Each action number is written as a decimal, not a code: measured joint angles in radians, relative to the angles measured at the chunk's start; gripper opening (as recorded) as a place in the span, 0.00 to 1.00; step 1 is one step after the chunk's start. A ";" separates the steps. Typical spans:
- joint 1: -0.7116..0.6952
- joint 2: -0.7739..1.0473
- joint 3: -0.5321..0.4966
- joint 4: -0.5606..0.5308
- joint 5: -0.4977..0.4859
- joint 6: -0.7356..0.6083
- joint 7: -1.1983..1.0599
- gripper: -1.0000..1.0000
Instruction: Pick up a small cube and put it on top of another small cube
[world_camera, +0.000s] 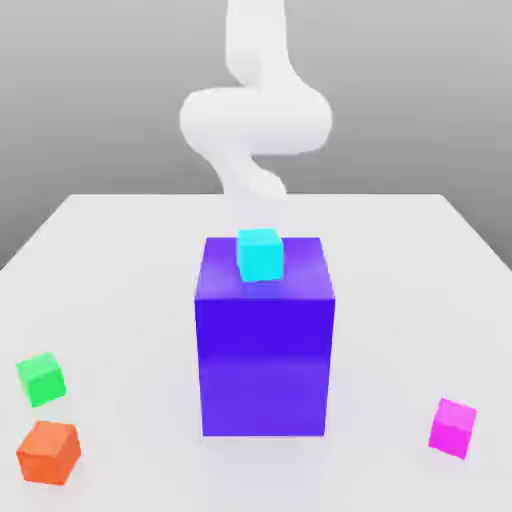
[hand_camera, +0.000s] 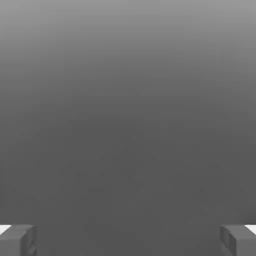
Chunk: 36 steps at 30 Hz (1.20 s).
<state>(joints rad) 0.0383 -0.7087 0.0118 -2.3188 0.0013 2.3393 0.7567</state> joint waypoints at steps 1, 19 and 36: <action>0.015 0.039 0.007 -0.008 0.002 0.017 -0.019 0.50; 0.260 0.695 0.153 -0.143 -0.036 0.299 -0.296 0.50; 0.397 1.125 0.111 -0.154 -0.194 0.542 -0.293 0.00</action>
<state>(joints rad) 0.4352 0.4161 0.1225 -2.4724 -0.1929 2.8809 0.4637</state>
